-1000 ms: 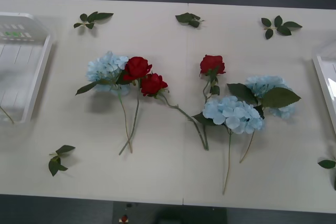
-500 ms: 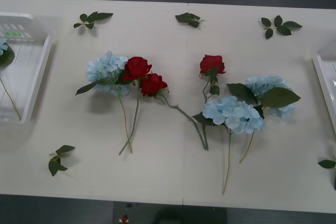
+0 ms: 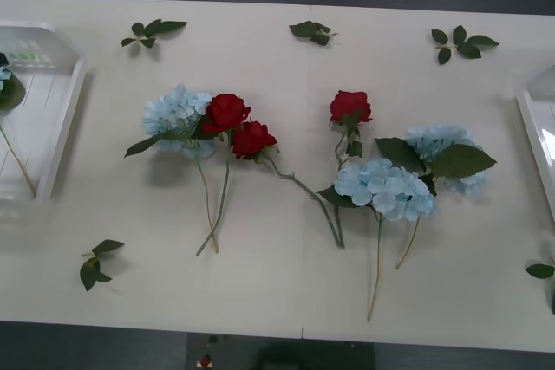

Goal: Put the red flowers into the right box and the blue flowers into the left box

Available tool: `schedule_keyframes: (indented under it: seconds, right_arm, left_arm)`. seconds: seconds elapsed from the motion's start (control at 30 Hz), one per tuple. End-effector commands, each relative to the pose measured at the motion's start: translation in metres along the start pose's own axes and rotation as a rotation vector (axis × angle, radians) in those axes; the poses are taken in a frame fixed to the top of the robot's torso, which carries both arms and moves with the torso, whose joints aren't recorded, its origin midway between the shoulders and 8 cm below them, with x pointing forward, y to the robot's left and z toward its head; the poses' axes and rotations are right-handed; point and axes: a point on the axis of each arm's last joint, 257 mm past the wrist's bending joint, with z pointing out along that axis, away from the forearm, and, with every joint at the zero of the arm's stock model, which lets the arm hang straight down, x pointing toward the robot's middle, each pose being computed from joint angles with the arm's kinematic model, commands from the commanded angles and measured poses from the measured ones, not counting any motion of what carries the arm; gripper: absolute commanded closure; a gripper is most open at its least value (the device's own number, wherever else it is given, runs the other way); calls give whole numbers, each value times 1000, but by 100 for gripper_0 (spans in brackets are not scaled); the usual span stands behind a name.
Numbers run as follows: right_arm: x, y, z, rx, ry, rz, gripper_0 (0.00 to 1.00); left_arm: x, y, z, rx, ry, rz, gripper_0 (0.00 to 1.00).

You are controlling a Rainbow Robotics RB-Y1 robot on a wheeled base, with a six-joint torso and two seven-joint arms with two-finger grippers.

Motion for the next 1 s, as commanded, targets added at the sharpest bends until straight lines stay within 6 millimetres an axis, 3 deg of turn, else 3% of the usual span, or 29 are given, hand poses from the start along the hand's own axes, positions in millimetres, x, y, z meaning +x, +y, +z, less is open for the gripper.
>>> schedule_keyframes:
  seconds: [0.03, 0.23, 0.43, 0.7, 0.83, 1.0]
  right_arm:
    - [-18, -11, -12, 8, -42, -16, 13]
    - [-18, 25, -28, -148, -11, 47, 11]
    - [-6, 68, -52, -296, 56, 30, 11]
    - [29, 132, -71, -413, 88, 56, 11]
    - [45, 167, -79, -441, 94, 90, 11]
    - [66, 211, -81, -469, 119, 113, 11]
  left_arm:
    - [8, -49, -47, 130, -15, -53, 0]
    - [68, -95, -89, 219, 41, -44, 0]
    - [130, -149, -101, 337, 116, -138, 0]
    - [209, -208, -84, 362, 198, -117, 0]
    - [232, -228, -72, 316, 213, -46, 0]
    - [246, -244, -61, 237, 260, 21, 0]
